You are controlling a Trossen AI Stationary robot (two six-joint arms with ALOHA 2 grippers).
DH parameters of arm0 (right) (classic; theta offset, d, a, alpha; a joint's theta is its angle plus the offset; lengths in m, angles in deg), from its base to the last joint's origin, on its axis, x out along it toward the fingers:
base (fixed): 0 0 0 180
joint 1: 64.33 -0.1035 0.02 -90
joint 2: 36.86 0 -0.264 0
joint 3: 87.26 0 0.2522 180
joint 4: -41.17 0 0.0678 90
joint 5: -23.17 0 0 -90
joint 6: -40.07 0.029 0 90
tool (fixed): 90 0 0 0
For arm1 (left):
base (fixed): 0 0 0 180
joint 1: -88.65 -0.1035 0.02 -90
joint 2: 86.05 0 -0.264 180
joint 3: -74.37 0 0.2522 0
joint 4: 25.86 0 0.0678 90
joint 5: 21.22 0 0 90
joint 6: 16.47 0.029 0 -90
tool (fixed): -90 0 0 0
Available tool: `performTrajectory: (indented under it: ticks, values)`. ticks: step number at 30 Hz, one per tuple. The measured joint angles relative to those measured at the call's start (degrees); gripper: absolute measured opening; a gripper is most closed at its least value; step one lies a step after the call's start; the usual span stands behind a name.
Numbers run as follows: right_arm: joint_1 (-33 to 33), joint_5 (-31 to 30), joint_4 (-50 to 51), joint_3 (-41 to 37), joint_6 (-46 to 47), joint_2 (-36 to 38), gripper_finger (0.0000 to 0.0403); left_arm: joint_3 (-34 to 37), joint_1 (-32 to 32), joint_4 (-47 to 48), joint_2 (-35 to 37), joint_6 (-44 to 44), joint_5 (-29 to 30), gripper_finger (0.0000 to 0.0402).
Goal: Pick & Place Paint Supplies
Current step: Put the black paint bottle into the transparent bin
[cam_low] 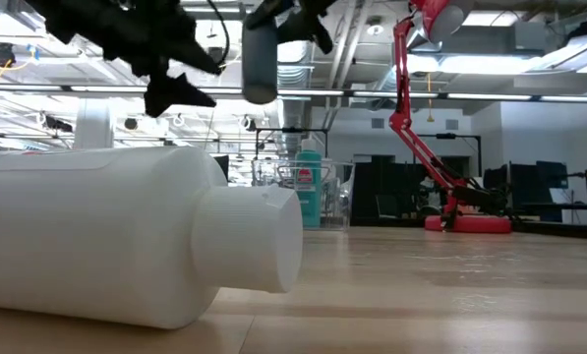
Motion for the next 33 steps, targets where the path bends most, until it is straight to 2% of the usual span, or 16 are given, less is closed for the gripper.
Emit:
performTrajectory:
  ticks: [9,14,21,24,27,33]
  values:
    - [5.62,-9.99,-3.88,-0.15,-5.78,0.01,0.0147,2.13,-0.97,0.44,5.64,-0.25,4.55,0.0246]
    - [8.92,-11.42,-8.93,-1.19,-8.86,0.12,0.0147,2.78,-0.97,0.34,5.58,-1.22,5.04,0.0246]
    - [12.74,-9.68,-18.37,-12.41,-5.26,0.36,0.0147,2.87,-0.97,-0.20,4.43,-1.78,5.97,0.0246]
    - [12.49,-9.08,-24.68,-16.27,-4.06,0.47,0.0147,2.87,-0.97,-0.02,3.86,-1.78,6.41,0.0246]
    - [10.84,-9.03,-26.92,-17.07,-5.41,0.47,0.0147,2.87,-0.97,-0.09,3.15,-1.78,7.07,0.0246]
    - [8.89,-18.66,-26.58,-17.05,-12.09,0.14,0.0147,2.87,-0.96,-0.19,1.45,-1.78,7.39,0.0246]
